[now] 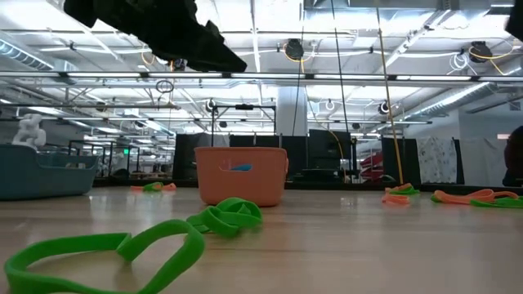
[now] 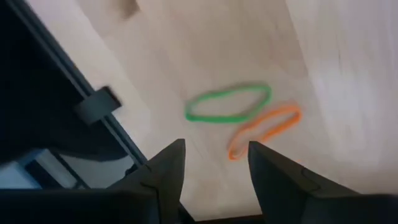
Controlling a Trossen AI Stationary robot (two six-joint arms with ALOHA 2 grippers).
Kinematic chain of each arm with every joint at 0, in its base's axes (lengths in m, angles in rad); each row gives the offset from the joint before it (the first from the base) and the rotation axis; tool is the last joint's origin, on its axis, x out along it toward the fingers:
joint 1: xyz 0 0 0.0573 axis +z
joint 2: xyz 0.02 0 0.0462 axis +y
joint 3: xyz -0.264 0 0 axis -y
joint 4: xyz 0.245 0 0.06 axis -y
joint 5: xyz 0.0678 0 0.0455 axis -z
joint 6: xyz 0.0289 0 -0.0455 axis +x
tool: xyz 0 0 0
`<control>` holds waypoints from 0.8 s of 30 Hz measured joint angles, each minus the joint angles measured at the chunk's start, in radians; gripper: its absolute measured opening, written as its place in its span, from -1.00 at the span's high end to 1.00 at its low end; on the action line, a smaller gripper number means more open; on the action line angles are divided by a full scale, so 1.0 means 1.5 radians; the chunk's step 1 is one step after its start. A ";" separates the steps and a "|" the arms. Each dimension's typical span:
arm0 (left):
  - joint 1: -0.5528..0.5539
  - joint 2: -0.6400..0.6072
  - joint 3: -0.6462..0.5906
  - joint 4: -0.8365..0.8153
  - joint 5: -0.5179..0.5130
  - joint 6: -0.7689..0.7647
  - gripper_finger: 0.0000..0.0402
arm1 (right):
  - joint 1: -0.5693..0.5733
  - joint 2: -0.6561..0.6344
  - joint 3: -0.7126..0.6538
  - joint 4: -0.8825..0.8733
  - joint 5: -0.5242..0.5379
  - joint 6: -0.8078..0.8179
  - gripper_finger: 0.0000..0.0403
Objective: Sort rubber bands into baskets
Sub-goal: Put the orange rubber band into the blue bin
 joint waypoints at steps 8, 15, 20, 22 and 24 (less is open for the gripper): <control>-0.002 0.000 0.000 -0.009 0.008 0.001 0.28 | 0.066 0.000 -0.038 0.028 0.044 0.143 0.20; -0.003 0.000 0.000 -0.021 0.008 0.000 0.28 | 0.151 0.000 -0.039 0.041 0.093 0.276 0.20; -0.003 0.000 0.000 -0.017 0.008 -0.001 0.28 | 0.197 0.000 -0.039 0.038 0.158 0.317 0.20; -0.003 0.000 0.000 -0.014 0.008 -0.001 0.28 | 0.204 0.000 -0.039 0.032 0.176 0.321 0.20; -0.003 -0.001 0.000 -0.014 0.008 -0.001 0.28 | 0.207 0.000 -0.039 0.019 0.190 0.321 0.20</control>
